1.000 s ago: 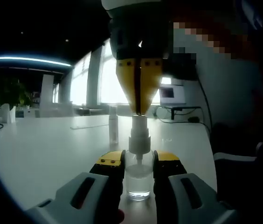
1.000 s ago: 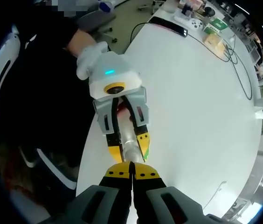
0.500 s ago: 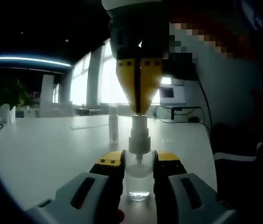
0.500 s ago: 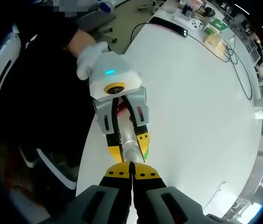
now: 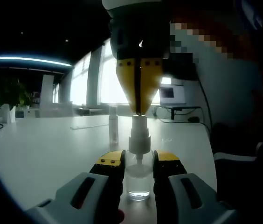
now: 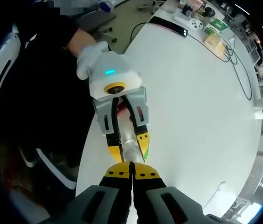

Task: Clamp pump bottle remove cover press pump head put on cover

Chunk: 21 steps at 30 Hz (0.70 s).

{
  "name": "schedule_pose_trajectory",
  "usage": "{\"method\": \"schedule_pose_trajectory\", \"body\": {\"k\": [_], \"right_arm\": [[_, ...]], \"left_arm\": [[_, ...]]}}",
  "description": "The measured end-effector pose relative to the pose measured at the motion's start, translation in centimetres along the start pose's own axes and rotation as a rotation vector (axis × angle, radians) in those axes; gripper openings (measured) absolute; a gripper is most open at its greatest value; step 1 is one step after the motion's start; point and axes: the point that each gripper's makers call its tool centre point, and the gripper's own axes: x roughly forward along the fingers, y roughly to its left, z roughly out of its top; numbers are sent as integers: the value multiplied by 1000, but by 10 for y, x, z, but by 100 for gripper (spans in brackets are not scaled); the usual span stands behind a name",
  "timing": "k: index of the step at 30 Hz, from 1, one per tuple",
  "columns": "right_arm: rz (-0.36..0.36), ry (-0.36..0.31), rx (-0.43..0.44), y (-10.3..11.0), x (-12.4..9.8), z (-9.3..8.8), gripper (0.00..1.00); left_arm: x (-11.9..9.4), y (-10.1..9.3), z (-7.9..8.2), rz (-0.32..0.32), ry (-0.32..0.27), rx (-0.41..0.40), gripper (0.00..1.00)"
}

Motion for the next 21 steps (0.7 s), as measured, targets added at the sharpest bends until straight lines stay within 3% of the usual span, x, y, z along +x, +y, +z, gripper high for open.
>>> {"method": "schedule_pose_trajectory", "body": {"k": [21], "right_arm": [[-3,-11,14,0,4,0,0]], "left_arm": [[0,0,-1,0,0,1,15]]}}
